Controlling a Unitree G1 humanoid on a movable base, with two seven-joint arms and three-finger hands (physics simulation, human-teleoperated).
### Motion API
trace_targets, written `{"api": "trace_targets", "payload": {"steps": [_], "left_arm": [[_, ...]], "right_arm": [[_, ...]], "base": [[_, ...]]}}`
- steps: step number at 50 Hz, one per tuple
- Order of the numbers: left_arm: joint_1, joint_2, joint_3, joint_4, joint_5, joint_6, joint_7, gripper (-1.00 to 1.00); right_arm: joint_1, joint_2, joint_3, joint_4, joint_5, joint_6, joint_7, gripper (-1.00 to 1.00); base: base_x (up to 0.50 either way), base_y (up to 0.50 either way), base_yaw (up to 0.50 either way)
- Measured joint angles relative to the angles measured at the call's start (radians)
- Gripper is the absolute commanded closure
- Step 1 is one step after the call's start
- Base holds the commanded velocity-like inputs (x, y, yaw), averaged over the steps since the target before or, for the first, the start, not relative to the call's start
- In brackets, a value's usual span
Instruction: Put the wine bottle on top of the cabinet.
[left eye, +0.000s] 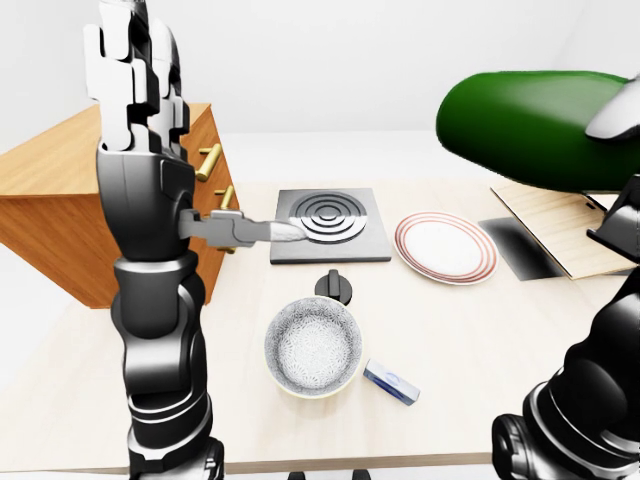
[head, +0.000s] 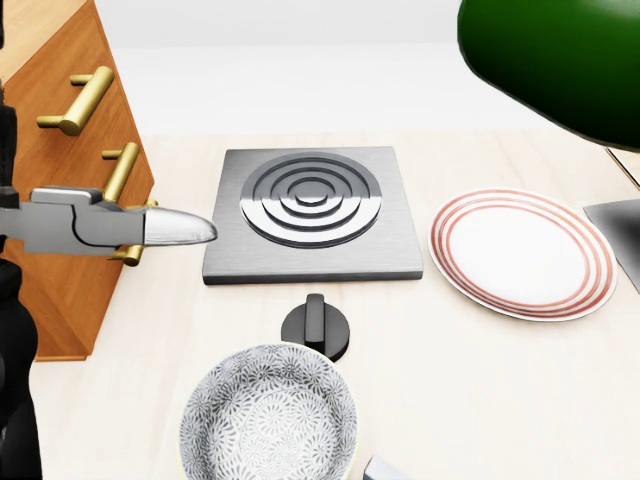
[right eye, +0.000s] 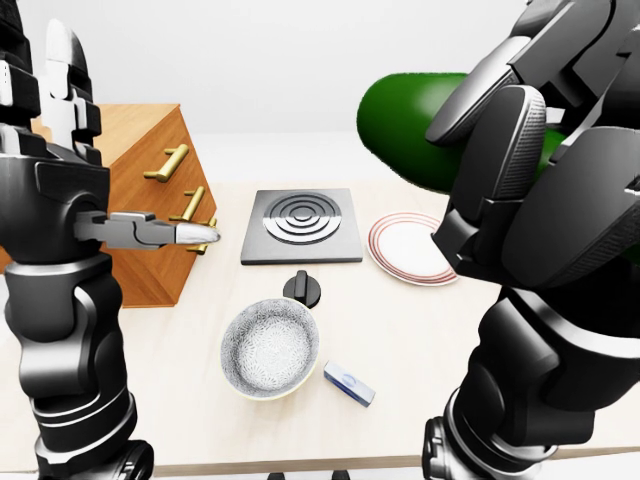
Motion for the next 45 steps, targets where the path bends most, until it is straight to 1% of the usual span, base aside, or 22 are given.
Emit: {"api": "trace_targets", "payload": {"steps": [12, 21, 36, 45], "left_arm": [[-0.037, -0.036, -0.048, 0.037, 0.116, 0.0, -0.052, -1.0], [-0.056, -0.065, -0.075, 0.076, 0.18, 0.0, -0.076, -1.0], [-0.081, -0.094, -0.098, 0.233, 0.211, 0.0, -0.116, -1.0], [-0.095, -0.106, -0.104, 0.276, 0.22, 0.0, -0.137, -1.0]], "right_arm": [[0.0, 0.015, 0.02, 0.017, -0.033, 0.0, 0.017, 1.0], [0.002, 0.022, 0.023, 0.022, -0.047, 0.0, 0.029, 1.0], [0.0, 0.031, 0.031, 0.016, -0.056, 0.0, 0.035, 1.0], [-0.001, 0.041, 0.047, 0.007, -0.067, 0.0, 0.035, 1.0]], "base": [[0.0, 0.0, 0.0], [0.0, 0.0, 0.0], [0.0, 0.0, 0.0], [0.0, 0.0, 0.0]]}}
